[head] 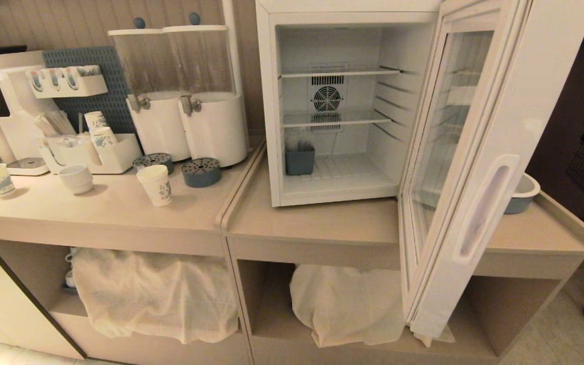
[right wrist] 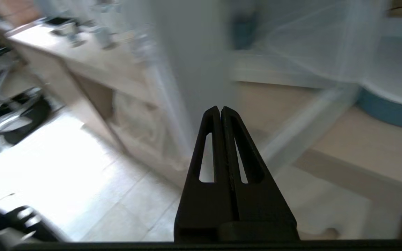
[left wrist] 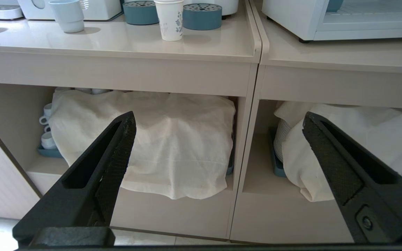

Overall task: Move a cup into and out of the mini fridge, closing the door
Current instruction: Close the freezer door

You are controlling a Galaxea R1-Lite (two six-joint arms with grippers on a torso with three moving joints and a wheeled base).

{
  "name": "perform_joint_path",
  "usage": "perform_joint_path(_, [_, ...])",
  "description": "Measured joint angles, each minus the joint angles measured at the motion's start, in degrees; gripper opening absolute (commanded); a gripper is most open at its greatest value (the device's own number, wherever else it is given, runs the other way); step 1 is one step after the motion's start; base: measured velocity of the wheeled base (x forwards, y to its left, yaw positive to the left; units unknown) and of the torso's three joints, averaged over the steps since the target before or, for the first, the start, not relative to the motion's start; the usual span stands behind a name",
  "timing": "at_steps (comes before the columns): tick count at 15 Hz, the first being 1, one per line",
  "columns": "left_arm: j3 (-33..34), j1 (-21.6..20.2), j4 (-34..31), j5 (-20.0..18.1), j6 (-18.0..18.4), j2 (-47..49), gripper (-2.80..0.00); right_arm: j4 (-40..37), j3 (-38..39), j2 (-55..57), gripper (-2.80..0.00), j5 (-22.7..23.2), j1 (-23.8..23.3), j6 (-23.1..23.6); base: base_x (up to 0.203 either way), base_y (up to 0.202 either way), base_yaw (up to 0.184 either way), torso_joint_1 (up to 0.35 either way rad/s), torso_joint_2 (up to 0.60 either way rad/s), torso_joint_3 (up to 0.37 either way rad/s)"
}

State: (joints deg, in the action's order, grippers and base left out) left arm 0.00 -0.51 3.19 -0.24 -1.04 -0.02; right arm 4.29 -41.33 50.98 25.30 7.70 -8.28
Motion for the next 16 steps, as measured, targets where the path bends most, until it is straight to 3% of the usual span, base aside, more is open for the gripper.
perform_joint_path(2, [0.0,0.0,0.0,0.0,0.3,0.0,0.0,3.4,2.5,1.9,-2.8,13.1,-15.0,1.4,0.0,0.0,0.0,0.0,0.0,0.0])
perform_joint_path(4, [0.0,0.0,0.0,0.0,0.2,0.0,0.0,5.8,4.4,4.3,-2.8,28.7,-26.8,2.8,0.0,0.0,0.0,0.0,0.0,0.0])
perform_joint_path(6, [0.0,0.0,0.0,0.0,0.1,0.0,0.0,7.6,5.6,7.8,-2.8,41.9,-32.2,4.5,0.0,0.0,0.0,0.0,0.0,0.0])
perform_joint_path(7, [0.0,0.0,0.0,0.0,0.2,0.0,0.0,8.2,5.9,9.7,-2.8,45.1,-31.7,5.9,0.0,0.0,0.0,0.0,0.0,0.0])
perform_joint_path(9, [0.0,0.0,0.0,0.0,0.2,0.0,0.0,9.1,6.3,12.7,-2.8,42.0,-25.7,8.5,0.0,0.0,0.0,0.0,0.0,0.0])
perform_joint_path(12, [0.0,0.0,-0.1,0.0,0.1,0.0,0.0,10.4,6.7,16.3,-2.8,28.0,-13.1,11.1,0.0,0.0,0.0,0.0,0.0,0.0])
perform_joint_path(14, [0.0,0.0,0.0,0.0,0.1,0.0,0.0,13.9,5.7,19.1,-2.8,20.0,-6.1,7.9,0.0,0.0,0.0,0.0,0.0,0.0])
perform_joint_path(16, [0.0,0.0,0.0,0.0,0.1,0.0,0.0,19.1,4.8,22.0,-2.8,16.0,-3.1,5.6,0.0,0.0,0.0,0.0,0.0,0.0])
